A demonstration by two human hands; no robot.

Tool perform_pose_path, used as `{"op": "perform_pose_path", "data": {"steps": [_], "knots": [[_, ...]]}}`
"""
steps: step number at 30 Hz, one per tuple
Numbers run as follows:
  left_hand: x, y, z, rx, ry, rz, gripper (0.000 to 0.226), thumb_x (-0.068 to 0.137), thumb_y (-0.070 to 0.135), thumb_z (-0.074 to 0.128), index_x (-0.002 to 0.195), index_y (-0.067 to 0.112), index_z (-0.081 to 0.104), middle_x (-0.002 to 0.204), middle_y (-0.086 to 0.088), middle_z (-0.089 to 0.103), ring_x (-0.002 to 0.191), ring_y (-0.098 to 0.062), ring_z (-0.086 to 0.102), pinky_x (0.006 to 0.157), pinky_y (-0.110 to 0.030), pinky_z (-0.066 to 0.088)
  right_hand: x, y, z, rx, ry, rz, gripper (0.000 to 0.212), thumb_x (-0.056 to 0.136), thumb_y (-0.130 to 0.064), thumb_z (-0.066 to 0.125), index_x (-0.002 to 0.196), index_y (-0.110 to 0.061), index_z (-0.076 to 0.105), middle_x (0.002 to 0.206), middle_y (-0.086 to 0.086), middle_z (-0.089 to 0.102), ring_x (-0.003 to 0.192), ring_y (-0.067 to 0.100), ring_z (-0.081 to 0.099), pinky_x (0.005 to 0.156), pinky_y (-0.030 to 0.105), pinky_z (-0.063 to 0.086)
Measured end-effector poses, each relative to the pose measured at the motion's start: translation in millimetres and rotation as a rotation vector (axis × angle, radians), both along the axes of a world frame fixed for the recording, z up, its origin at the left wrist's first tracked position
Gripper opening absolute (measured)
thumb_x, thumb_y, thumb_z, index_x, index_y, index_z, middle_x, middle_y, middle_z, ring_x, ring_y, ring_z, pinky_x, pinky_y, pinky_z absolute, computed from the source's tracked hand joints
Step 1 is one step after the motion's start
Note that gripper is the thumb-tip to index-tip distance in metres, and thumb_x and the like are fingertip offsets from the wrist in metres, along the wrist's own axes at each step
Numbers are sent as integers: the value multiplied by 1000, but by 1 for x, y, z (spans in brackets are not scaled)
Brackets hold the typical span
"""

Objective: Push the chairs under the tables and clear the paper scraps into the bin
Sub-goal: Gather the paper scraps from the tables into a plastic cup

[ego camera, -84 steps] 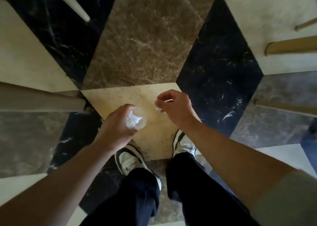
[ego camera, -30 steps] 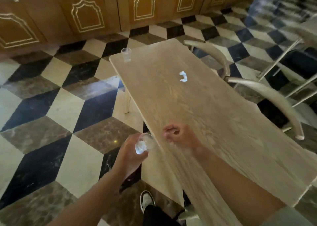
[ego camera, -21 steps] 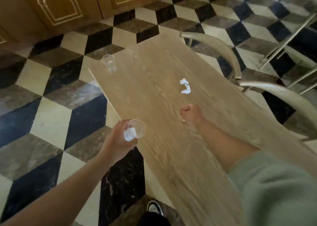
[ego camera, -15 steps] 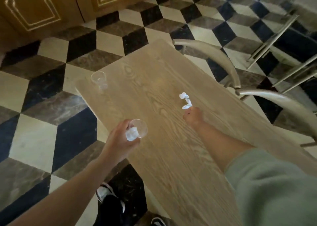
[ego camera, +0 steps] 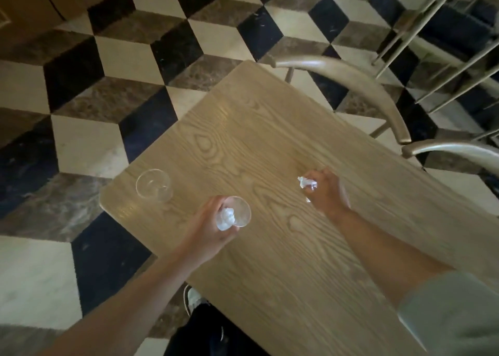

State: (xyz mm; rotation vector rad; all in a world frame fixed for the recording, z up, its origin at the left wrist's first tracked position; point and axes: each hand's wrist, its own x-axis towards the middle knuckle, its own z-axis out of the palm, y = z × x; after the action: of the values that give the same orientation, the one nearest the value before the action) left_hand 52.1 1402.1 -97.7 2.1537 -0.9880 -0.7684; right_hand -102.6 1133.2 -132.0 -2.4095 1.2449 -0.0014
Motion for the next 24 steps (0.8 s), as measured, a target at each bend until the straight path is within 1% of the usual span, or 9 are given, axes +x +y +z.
{"op": "perform_pose_path", "data": {"steps": [4,5,7,9,12,16,20,22,24], "knots": [[11,-15,4,62,21,-4,55,79,18,81,129,20,58,110,12,55,99,-10,54,82,-27,43,28,23,15,246,-243,-117,12,81,-20,82,81,-9,78,97,3,79,76,10,70,65,12,47],[13,-16,6,87,29,6,54,81,20,80,130,21,57,111,13,54,101,-9,54,81,-24,41,40,35,23,313,-294,-109,12,80,-22,82,81,-11,78,93,2,80,75,10,71,67,14,50],[11,-19,7,82,41,15,51,82,22,78,129,22,57,113,13,56,104,-9,56,82,-22,40,61,58,40,486,-400,-59,12,77,-27,83,82,-17,79,81,-3,78,75,15,74,73,33,59],[14,-18,8,69,71,43,47,82,26,76,125,24,58,110,13,61,100,-8,59,80,-23,44,79,82,57,590,-432,85,13,76,-24,84,86,-25,75,77,-8,76,75,8,73,74,34,60],[21,-16,12,39,136,101,38,81,32,73,116,27,59,100,11,66,89,-4,63,72,-24,49,104,106,73,493,-235,334,18,79,-23,81,95,-25,71,80,-16,69,78,7,69,72,30,57],[37,-1,10,-22,170,130,33,82,27,75,107,33,55,100,14,64,93,-1,62,75,-23,50,137,116,88,451,115,560,10,84,-17,73,85,-27,75,81,-10,67,74,12,63,64,26,45],[50,29,0,-57,188,47,35,82,30,75,110,34,54,103,16,60,97,-5,60,81,-28,52,159,130,106,551,490,825,34,96,-2,50,114,-22,71,105,-6,67,99,17,64,86,36,55],[51,41,1,-73,220,36,37,83,31,74,115,31,55,106,17,61,100,-6,60,85,-31,53,163,139,113,525,484,792,37,98,-5,49,121,-24,71,118,-4,69,105,18,65,91,36,55],[57,57,3,-92,254,74,38,84,30,75,116,30,55,107,17,62,100,-2,61,86,-28,53,173,155,116,498,386,724,28,96,-11,57,107,-27,77,104,-8,73,93,13,68,81,31,56]]}}
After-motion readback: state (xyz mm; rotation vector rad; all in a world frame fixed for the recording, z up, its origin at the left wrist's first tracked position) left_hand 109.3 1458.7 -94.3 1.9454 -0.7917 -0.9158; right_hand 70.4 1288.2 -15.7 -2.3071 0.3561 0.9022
